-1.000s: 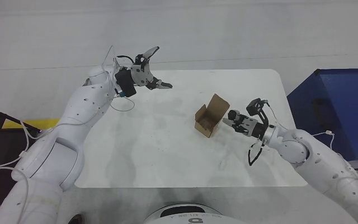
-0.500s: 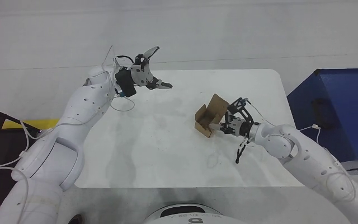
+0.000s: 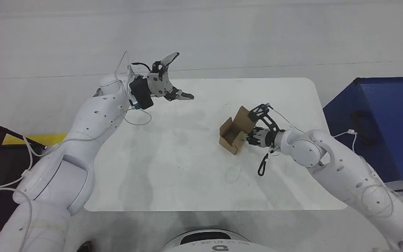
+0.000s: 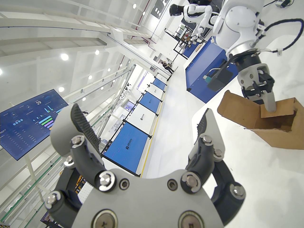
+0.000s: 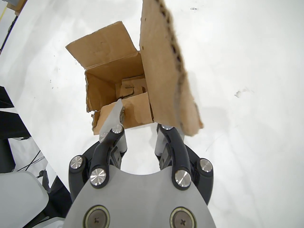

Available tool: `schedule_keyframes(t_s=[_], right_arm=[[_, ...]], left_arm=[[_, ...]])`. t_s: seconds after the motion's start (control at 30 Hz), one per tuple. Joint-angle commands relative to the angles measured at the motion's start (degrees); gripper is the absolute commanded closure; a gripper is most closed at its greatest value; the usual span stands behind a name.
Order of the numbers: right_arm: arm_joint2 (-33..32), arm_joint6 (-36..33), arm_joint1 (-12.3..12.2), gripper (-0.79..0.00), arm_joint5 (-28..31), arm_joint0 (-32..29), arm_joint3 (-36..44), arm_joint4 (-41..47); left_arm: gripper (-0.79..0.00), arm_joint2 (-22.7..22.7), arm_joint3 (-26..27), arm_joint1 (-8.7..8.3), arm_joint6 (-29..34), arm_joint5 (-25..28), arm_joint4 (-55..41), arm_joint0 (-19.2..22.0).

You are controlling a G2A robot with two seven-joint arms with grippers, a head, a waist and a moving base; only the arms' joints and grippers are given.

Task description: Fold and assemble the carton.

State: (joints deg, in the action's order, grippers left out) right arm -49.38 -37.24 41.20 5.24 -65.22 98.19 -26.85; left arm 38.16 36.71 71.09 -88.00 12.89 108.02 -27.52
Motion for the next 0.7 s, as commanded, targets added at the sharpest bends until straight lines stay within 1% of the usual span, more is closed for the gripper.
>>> schedule_keyframes(t_s=[0.0, 0.03, 0.13, 0.27, 0.33, 0.4, 0.43, 0.5, 0.6, 0.63, 0.67], right_arm=[[-0.1, -1.4, 0.1, -0.049, -0.7, 0.3, 0.0, -0.8], [-0.2, -2.0, 0.2, 0.000, -1.0, 0.5, 0.0, -1.4], [0.0, -4.7, 0.4, 0.000, -0.2, 1.3, 0.3, -4.1], [0.4, -7.6, 0.7, 0.000, 5.0, 3.6, 0.7, -7.6], [0.4, -7.5, 1.0, 0.000, 10.5, 5.1, 0.8, -7.3], [0.9, -9.4, 1.2, 0.000, 15.1, 7.0, 0.4, -9.9], [1.2, -9.2, 1.4, 0.000, 18.0, 7.7, 0.2, -9.6], [2.1, -11.1, 1.7, 0.000, 23.4, 10.0, -1.0, -12.7], [4.1, -11.2, 2.8, 0.000, 29.5, 13.3, -2.8, -14.4], [4.8, -10.9, 3.2, -0.135, 31.6, 14.3, -3.4, -14.7], [5.3, -10.6, 3.5, -0.357, 33.2, 15.2, -4.4, -14.5]], left_arm=[[-0.785, 0.0, 0.0, 0.00, 0.0, 0.0, 0.0, 0.0], [-0.785, 0.0, 0.0, 0.00, 0.0, 0.0, 0.0, 0.0], [-0.785, 0.0, 0.0, 0.00, 0.0, 0.0, 0.0, 0.0], [-0.785, 0.0, 0.0, 0.00, 0.0, 0.0, 0.0, 0.0], [-0.785, 0.0, 0.0, 0.00, 0.0, 0.0, 0.0, 0.0], [-0.785, 0.0, 0.0, 0.00, 0.0, 0.0, 0.0, 0.0], [-0.785, 0.0, 0.0, 0.00, 0.0, 0.0, 0.0, 0.0], [-0.785, 0.0, 0.0, 0.00, 0.0, 0.0, 0.0, 0.0], [-0.785, 0.0, 0.0, 0.00, 0.0, 0.0, 0.0, 0.0], [-0.785, 0.0, 0.0, 0.00, 0.0, 0.0, 0.0, 0.0], [-0.785, 0.0, 0.0, 0.00, 0.0, 0.0, 0.0, 0.0]])
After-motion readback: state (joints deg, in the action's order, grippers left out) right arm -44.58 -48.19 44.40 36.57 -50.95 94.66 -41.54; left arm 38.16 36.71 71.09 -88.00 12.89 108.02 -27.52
